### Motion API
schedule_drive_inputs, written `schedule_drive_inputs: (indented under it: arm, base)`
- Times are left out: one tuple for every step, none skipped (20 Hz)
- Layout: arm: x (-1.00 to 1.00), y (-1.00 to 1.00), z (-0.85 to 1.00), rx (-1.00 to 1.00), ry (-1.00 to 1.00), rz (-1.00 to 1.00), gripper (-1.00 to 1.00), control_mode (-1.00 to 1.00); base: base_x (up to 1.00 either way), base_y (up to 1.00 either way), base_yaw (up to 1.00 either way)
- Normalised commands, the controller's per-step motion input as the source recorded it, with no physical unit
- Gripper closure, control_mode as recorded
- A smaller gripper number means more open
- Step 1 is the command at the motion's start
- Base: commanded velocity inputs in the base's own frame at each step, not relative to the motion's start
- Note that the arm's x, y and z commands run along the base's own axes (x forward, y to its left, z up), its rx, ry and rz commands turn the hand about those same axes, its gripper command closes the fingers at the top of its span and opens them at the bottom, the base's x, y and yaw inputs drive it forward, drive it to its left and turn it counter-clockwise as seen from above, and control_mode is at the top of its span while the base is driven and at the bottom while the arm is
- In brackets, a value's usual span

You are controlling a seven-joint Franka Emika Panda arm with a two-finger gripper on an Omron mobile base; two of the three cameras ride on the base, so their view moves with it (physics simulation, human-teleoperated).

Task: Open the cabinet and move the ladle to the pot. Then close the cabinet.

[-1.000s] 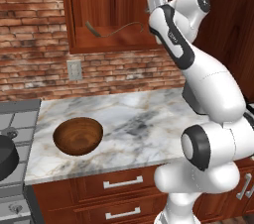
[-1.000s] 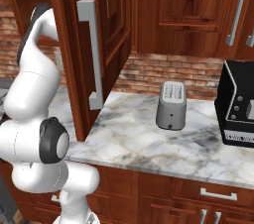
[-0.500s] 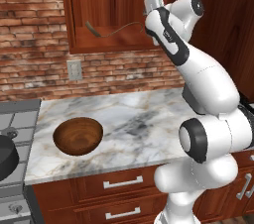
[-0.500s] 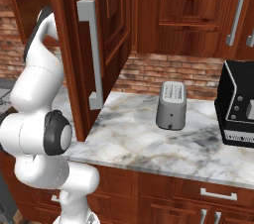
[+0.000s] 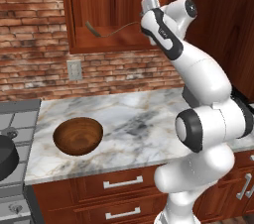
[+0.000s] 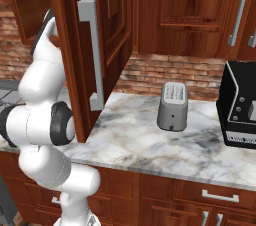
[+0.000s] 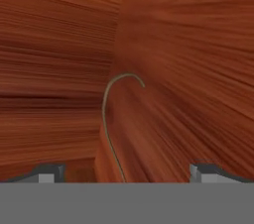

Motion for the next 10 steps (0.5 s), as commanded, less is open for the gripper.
schedule_drive_inputs:
  arm:
    - [0.24,0.00,-0.04,0.00,0.00,0.00,-1.00,-1.00]
    - [0.24,0.00,-0.04,0.00,0.00,0.00,-1.00,-1.00]
    - [0.23,0.00,-0.04,0.00,0.00,0.00,-1.00,-1.00]
    - [0.23,0.00,-0.04,0.00,0.00,0.00,-1.00,-1.00]
    - [0.24,0.00,0.00,0.00,0.00,0.00,-1.00,-1.00]
    - [0.23,0.00,0.00,0.00,0.00,0.00,-1.00,-1.00]
    - [0.23,0.00,0.00,0.00,0.00,0.00,-1.00,-1.00]
    - [0.22,0.00,0.00,0.00,0.00,0.00,-1.00,-1.00]
    - [0.24,0.00,0.00,0.00,0.00,0.00,-1.00,-1.00]
    - [0.26,0.00,0.00,0.00,0.00,0.00,-1.00,-1.00]
  base:
    - [0.00,0.00,0.00]
    - [0.00,0.00,0.00]
    - [0.00,0.00,0.00]
    - [0.00,0.00,0.00]
    - [0.00,0.00,0.00]
    - [0.00,0.00,0.00]
    - [0.00,0.00,0.00]
    - [0.00,0.00,0.00]
    - [0.00,0.00,0.00]
    - [0.00,0.00,0.00]
